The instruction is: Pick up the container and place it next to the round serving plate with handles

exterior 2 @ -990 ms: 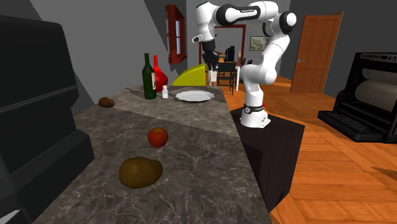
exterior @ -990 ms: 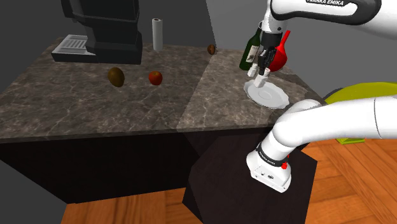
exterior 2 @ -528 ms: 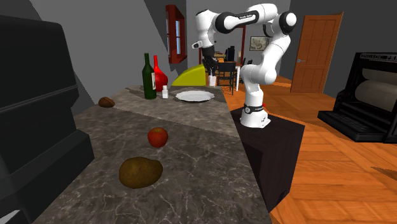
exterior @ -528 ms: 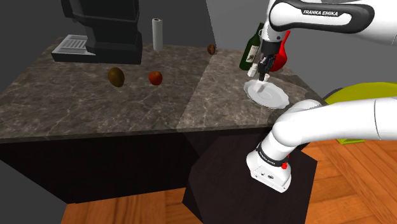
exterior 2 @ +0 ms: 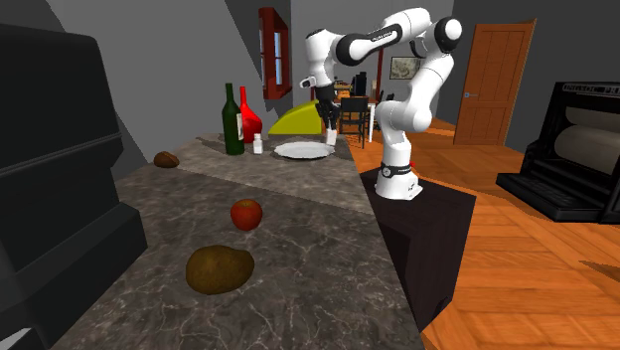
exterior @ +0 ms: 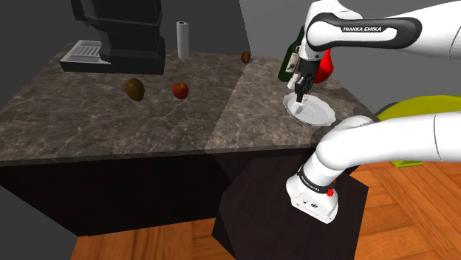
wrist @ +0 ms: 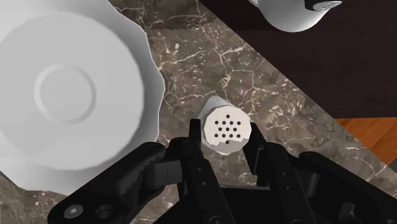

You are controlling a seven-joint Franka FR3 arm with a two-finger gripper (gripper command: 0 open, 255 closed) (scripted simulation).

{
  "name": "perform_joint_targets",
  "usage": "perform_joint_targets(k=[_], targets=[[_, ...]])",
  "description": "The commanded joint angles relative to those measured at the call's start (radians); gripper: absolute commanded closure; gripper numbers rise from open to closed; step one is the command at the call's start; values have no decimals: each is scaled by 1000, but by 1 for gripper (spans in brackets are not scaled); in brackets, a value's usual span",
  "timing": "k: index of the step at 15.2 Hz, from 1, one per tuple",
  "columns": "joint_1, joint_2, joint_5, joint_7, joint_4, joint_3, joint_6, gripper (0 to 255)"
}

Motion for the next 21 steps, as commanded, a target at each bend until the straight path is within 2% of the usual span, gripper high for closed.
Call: perform_joint_targets(k=[1,14,21], targets=[[-2,2,-6,2,-24,-6,26,255],[-10,73,-47,19,-157,-55,229,255],[-10,76,-49,19,-160,-56,236,255]])
